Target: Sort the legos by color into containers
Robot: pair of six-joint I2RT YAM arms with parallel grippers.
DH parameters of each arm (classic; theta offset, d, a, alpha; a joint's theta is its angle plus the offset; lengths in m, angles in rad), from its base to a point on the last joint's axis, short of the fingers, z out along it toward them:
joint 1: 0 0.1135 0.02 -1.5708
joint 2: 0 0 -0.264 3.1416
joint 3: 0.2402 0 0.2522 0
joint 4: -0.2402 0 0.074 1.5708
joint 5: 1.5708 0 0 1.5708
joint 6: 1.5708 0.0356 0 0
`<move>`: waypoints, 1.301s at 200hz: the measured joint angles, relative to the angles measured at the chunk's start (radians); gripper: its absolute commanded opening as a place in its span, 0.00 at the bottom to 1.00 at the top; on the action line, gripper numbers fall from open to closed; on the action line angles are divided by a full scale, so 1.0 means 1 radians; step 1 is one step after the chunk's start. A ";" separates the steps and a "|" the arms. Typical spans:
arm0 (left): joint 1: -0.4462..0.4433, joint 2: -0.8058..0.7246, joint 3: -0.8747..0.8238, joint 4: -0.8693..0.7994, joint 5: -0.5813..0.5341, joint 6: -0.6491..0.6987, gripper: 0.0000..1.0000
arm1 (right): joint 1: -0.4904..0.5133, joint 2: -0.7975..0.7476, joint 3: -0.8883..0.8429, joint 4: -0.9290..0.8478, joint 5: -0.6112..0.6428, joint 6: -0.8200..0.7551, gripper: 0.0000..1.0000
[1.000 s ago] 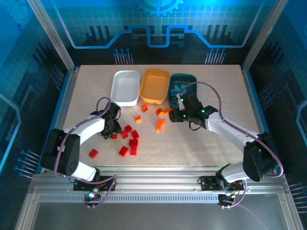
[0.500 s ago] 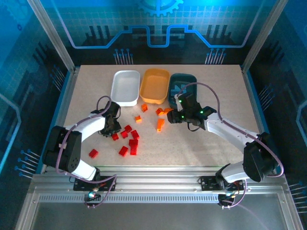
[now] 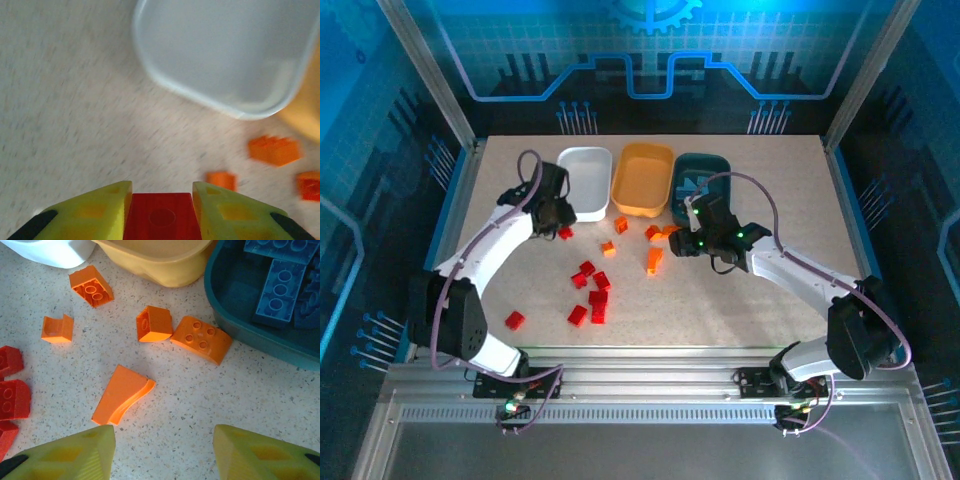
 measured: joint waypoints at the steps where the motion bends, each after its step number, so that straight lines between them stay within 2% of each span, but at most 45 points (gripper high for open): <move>1: 0.000 0.006 0.013 0.001 0.000 0.002 0.35 | 0.000 0.001 0.000 0.001 0.000 0.000 0.55; 73: 0.002 0.465 0.407 0.022 0.027 0.070 0.33 | 0.007 0.037 -0.002 0.013 0.003 0.003 0.55; 89: 0.003 0.526 0.457 0.016 0.027 0.074 0.38 | 0.010 0.037 -0.002 0.013 0.003 0.003 0.56; 117: 0.012 0.581 0.513 0.008 0.027 0.077 0.39 | 0.019 0.047 -0.002 0.013 0.003 0.003 0.57; 159: 0.028 0.602 0.538 0.004 0.035 0.093 0.57 | 0.039 0.068 -0.002 0.013 0.010 0.002 0.58; 177: 0.029 0.602 0.538 0.001 0.048 0.100 0.68 | 0.048 0.070 -0.001 0.013 0.011 0.002 0.58; 196: 0.029 0.602 0.538 -0.002 0.060 0.098 0.70 | 0.064 0.077 0.001 0.012 0.023 0.002 0.59; 215: 0.029 0.590 0.525 0.005 0.082 0.099 0.71 | 0.090 0.103 0.024 -0.007 0.040 0.011 0.66; 240: 0.029 0.451 0.365 0.050 0.123 0.093 0.82 | 0.122 0.156 0.059 -0.020 0.052 0.047 0.73; 260: 0.029 0.220 0.155 0.115 0.160 0.072 0.92 | 0.144 0.203 0.061 -0.022 0.052 0.099 0.76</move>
